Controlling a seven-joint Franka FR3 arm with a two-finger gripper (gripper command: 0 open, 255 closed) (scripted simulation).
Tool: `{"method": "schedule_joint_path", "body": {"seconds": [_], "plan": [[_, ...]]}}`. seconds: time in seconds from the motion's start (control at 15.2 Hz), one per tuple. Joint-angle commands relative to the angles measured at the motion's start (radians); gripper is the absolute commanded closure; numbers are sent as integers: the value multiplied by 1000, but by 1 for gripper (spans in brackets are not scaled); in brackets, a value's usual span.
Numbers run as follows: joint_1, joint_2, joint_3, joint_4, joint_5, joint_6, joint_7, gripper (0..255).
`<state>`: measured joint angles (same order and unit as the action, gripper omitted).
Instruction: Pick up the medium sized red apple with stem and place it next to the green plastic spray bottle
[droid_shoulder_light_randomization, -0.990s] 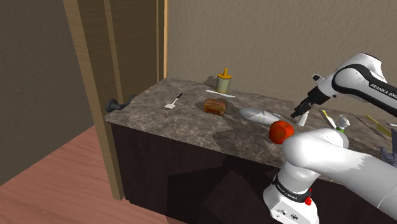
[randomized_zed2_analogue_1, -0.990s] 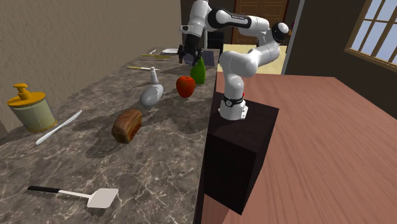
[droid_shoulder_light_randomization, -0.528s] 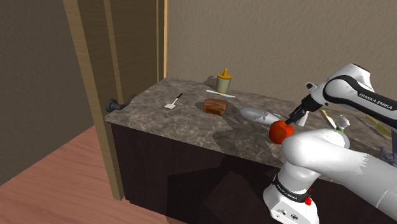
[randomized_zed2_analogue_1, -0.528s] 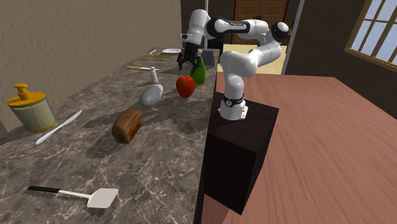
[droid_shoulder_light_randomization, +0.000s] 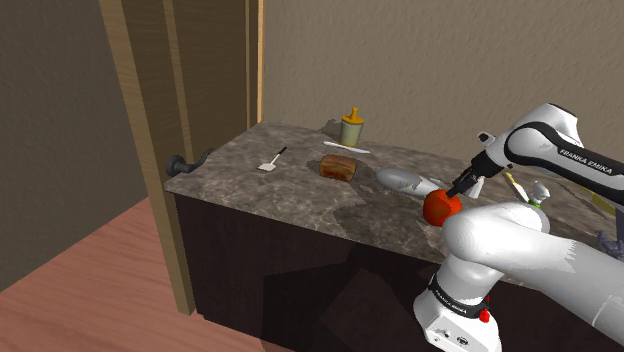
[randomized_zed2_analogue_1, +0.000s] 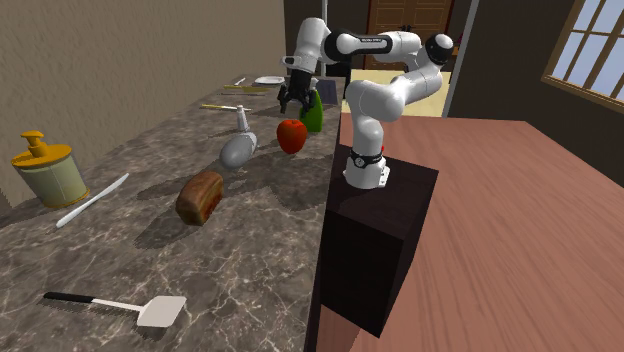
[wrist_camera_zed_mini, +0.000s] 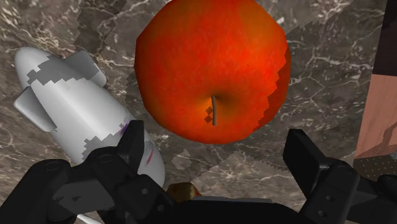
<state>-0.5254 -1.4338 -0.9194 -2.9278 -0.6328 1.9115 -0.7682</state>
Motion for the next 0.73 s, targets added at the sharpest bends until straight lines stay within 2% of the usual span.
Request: {"method": "schedule_joint_path", "body": {"seconds": [0.0, 0.07, 0.66], "plan": [[0, 0, 0, 0, 0, 0, 0, 0], [0, 0, 0, 0, 0, 0, 0, 255], [0, 0, 0, 0, 0, 0, 0, 255]]}}
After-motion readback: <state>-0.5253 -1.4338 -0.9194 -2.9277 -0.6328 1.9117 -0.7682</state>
